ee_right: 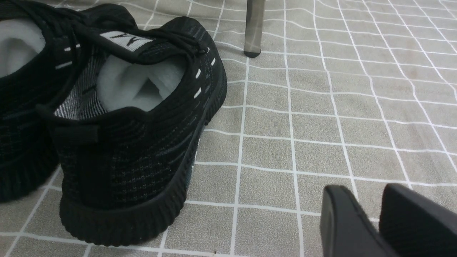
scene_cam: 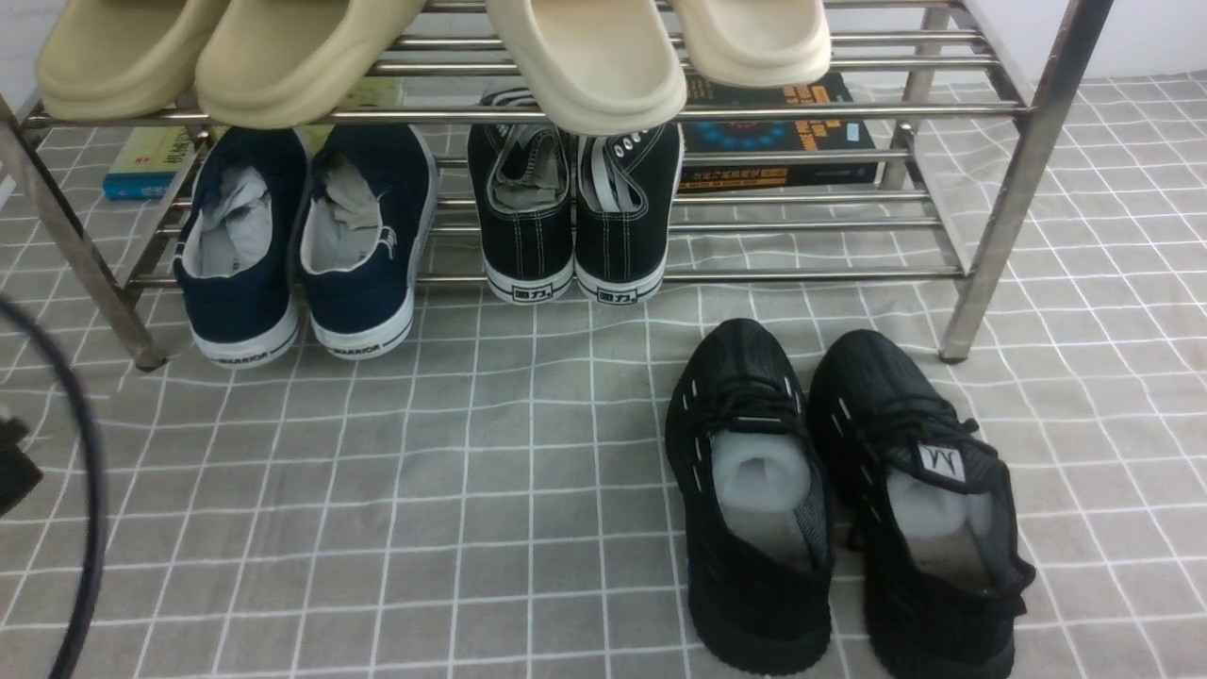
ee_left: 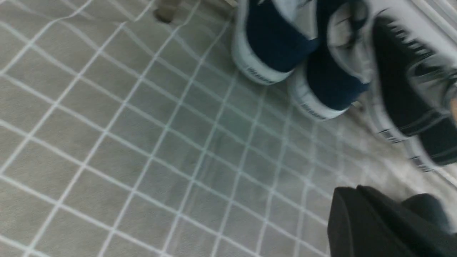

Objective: Take the shoes off the shelf with your hand from the grey coffee tablecloth.
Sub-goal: 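Grasp the leftmost shoe on the bottom shelf of the shoe rack with the left gripper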

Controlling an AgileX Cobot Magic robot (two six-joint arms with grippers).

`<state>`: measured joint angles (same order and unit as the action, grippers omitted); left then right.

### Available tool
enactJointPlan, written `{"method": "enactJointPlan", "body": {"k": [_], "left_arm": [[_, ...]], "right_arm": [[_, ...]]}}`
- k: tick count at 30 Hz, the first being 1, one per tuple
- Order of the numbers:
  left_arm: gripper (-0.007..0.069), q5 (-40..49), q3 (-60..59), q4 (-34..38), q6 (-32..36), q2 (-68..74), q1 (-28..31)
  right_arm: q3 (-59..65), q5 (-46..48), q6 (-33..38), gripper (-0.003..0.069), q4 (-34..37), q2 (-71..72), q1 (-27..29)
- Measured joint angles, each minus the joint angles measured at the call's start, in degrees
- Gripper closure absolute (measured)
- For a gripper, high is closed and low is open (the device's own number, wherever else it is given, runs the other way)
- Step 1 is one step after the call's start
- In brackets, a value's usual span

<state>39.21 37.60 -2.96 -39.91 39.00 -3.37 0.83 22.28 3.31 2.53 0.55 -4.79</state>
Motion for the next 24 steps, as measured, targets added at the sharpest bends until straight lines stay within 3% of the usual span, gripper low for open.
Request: {"method": "enactJointPlan", "body": {"k": [5, 8, 13, 17, 24], "left_arm": [[0.0468, 1.8, 8.7, -3.7, -0.3, 15.3, 0.0], [0.0337, 2.4, 17.1, -6.0, -1.7, 26.9, 0.0], [0.0211, 2.0, 24.9, -11.8, -6.5, 37.9, 0.0], [0.017, 1.8, 28.8, -14.2, -8.4, 44.0, 0.0], [0.0162, -3.5, 30.7, -15.2, -8.7, 50.7, 0.0]], "right_arm": [[0.0, 0.0, 0.0, 0.0466, 0.0, 0.0, 0.0], [0.0, 0.0, 0.0, 0.0459, 0.0, 0.0, 0.0], [0.0, 0.0, 0.0, 0.0449, 0.0, 0.0, 0.0], [0.0, 0.0, 0.0, 0.0445, 0.0, 0.0, 0.0], [0.0, 0.0, 0.0, 0.0434, 0.0, 0.0, 0.0]]}}
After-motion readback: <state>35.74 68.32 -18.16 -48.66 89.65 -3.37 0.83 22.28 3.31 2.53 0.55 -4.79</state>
